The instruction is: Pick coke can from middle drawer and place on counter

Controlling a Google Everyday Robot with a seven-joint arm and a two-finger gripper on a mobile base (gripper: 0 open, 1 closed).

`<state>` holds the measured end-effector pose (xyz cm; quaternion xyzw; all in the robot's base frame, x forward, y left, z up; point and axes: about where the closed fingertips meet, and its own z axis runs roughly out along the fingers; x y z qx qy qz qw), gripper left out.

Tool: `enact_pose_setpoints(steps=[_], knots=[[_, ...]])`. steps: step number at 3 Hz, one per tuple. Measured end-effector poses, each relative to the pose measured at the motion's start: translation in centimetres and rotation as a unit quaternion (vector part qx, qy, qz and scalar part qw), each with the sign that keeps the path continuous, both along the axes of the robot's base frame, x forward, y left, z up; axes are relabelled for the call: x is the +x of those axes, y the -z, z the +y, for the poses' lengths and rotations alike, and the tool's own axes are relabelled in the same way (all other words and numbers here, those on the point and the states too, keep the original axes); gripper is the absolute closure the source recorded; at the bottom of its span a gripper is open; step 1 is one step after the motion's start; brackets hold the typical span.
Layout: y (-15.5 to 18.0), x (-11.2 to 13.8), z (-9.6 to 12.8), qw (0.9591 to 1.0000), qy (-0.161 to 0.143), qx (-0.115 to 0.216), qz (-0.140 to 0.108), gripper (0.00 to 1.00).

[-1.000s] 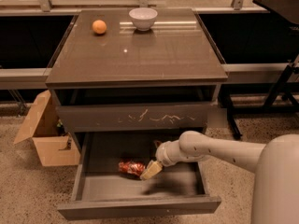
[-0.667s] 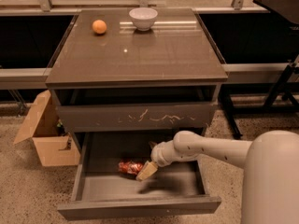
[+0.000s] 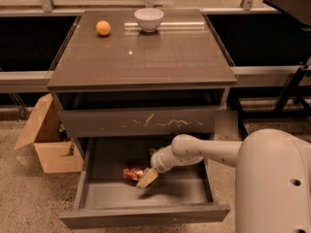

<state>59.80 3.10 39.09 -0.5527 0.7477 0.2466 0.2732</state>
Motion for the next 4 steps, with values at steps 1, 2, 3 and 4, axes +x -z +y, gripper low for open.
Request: enact_pose_setpoints(steps=[1,2,3,4], knots=[[0.6,0.0,0.7,1.0000,-0.007,0.002,0.005,0.03],[0.9,0.0,1.0,0.9999,-0.010,0.008,0.007,0.27],[1.5,0.1,0.8,0.9995,-0.007,0.026,0.017,0.58],[1.7,0.3,0.4,0.9992,0.002,0.033,0.020,0.81]])
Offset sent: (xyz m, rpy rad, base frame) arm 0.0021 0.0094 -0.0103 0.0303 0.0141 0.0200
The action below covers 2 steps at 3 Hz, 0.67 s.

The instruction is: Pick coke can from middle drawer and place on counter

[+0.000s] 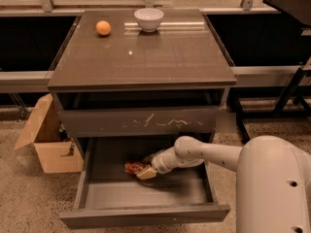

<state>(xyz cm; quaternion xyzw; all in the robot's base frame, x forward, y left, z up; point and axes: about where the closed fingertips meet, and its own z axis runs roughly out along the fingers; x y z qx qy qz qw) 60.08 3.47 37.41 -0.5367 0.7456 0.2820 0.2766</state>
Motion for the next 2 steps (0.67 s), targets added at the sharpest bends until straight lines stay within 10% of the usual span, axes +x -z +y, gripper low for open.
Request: enact_pose_setpoints(steps=[2], knots=[[1.16,0.79,0.29,0.9999,0.002,-0.004,0.009,1.00]])
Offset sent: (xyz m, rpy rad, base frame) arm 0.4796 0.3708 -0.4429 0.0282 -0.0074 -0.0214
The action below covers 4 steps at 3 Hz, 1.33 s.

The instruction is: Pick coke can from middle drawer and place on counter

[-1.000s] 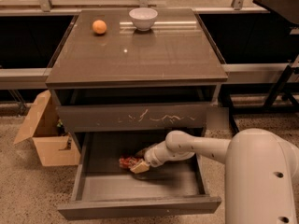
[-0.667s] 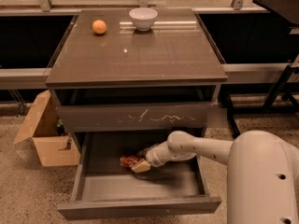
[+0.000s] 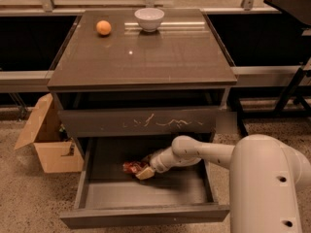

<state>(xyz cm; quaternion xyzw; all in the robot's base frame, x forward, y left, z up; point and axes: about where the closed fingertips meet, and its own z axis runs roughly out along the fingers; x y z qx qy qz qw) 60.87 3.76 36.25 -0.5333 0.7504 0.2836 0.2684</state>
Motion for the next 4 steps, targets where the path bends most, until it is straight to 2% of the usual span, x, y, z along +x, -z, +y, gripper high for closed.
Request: enact_pose_setpoints(steps=[4], knots=[[0.03,0.96,0.76,1.0000,0.000,0.000,0.000,1.00]])
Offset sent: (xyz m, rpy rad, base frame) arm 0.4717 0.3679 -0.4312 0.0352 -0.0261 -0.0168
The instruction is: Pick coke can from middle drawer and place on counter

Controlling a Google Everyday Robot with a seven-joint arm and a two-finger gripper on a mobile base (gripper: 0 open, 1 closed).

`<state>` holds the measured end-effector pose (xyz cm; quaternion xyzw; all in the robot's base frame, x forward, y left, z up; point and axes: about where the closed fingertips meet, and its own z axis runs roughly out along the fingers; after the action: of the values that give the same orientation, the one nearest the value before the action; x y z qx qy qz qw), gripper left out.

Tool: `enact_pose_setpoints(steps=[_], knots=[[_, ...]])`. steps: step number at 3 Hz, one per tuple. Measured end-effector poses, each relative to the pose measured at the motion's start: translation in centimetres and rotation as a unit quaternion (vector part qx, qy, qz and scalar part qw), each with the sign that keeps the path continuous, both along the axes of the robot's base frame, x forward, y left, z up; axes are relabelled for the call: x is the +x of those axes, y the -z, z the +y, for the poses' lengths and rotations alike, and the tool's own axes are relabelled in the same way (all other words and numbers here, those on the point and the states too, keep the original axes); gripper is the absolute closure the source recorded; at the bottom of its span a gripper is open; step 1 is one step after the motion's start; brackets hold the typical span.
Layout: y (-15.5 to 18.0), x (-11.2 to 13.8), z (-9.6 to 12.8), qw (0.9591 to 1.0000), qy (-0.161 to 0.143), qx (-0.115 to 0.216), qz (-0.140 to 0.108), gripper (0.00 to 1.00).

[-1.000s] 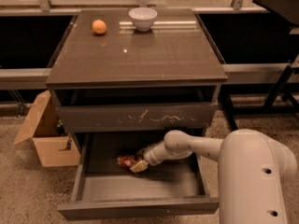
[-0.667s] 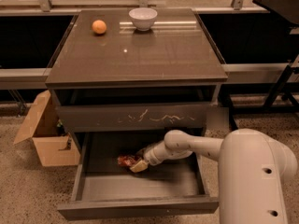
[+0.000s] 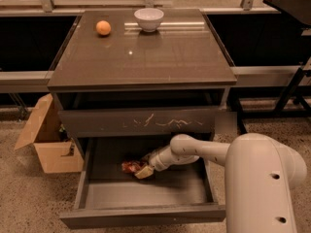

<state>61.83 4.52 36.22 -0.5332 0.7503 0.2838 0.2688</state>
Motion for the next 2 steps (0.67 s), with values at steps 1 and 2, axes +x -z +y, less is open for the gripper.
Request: enact_pose_setpoints(steps=[1,2], knots=[[0.21,0.39,0.57,0.9999,-0.004,-0.002,0.010,1.00],[0.21,0.35,0.60,0.9999,-0.004,-0.002,0.010,1.00]])
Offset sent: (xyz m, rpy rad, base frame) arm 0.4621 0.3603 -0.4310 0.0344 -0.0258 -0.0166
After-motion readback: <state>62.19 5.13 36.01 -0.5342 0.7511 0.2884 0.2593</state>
